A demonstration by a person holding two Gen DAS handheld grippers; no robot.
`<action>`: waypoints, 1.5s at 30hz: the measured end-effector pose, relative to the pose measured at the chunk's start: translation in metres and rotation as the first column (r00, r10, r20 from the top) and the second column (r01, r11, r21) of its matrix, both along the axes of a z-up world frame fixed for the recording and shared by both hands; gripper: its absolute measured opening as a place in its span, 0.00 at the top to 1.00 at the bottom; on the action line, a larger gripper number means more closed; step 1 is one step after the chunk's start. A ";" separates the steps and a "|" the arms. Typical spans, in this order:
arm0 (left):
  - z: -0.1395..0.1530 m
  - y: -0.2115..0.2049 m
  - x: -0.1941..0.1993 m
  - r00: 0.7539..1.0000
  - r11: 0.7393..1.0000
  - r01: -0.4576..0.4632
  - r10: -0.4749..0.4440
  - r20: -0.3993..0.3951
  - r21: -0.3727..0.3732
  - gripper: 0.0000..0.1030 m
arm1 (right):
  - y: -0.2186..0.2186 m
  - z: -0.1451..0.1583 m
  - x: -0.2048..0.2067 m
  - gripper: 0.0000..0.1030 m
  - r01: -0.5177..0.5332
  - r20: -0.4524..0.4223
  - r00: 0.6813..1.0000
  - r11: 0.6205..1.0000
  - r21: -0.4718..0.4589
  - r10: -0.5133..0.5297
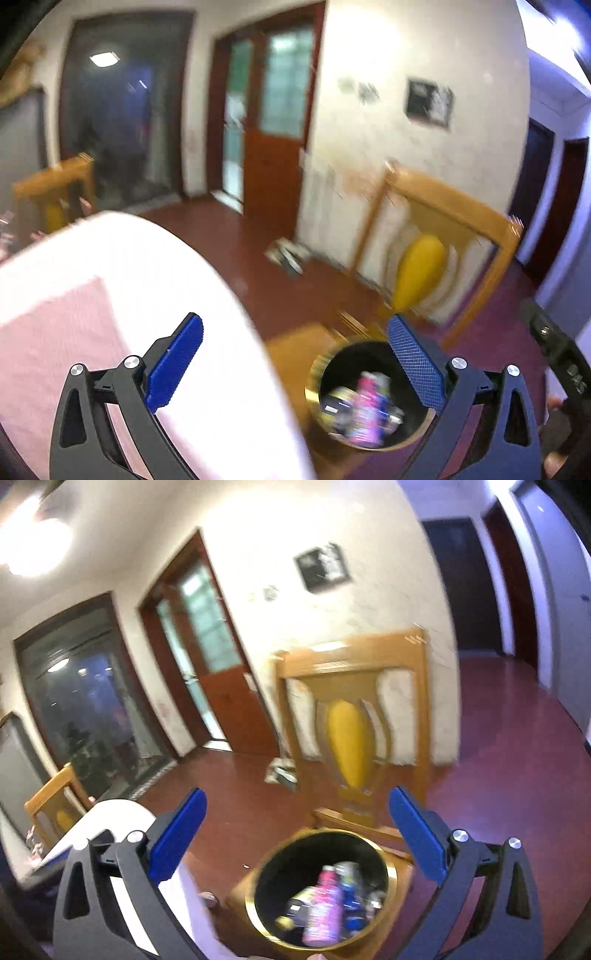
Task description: Collect trash
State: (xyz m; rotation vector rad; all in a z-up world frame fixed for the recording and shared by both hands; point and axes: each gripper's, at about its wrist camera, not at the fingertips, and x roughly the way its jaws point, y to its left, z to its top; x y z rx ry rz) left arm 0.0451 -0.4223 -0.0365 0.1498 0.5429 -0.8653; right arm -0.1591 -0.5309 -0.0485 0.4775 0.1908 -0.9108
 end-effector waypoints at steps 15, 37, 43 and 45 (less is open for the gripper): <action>0.104 0.297 0.023 0.816 0.837 -0.532 0.547 0.187 -0.128 0.06 | 0.210 0.081 0.158 0.04 -0.591 0.024 0.800 0.794 -0.140 0.600; 0.148 0.449 -0.030 0.586 0.636 -0.748 0.767 0.261 -0.189 0.06 | 0.340 0.149 0.179 0.04 -0.753 -0.054 0.630 0.592 -0.288 0.775; 0.154 0.454 -0.031 0.574 0.624 -0.760 0.775 0.264 -0.180 0.06 | 0.347 0.158 0.174 0.04 -0.729 -0.080 0.654 0.599 -0.331 0.752; 0.154 0.454 -0.030 0.573 0.623 -0.762 0.776 0.262 -0.177 0.06 | 0.346 0.154 0.171 0.04 -0.720 -0.093 0.668 0.609 -0.332 0.739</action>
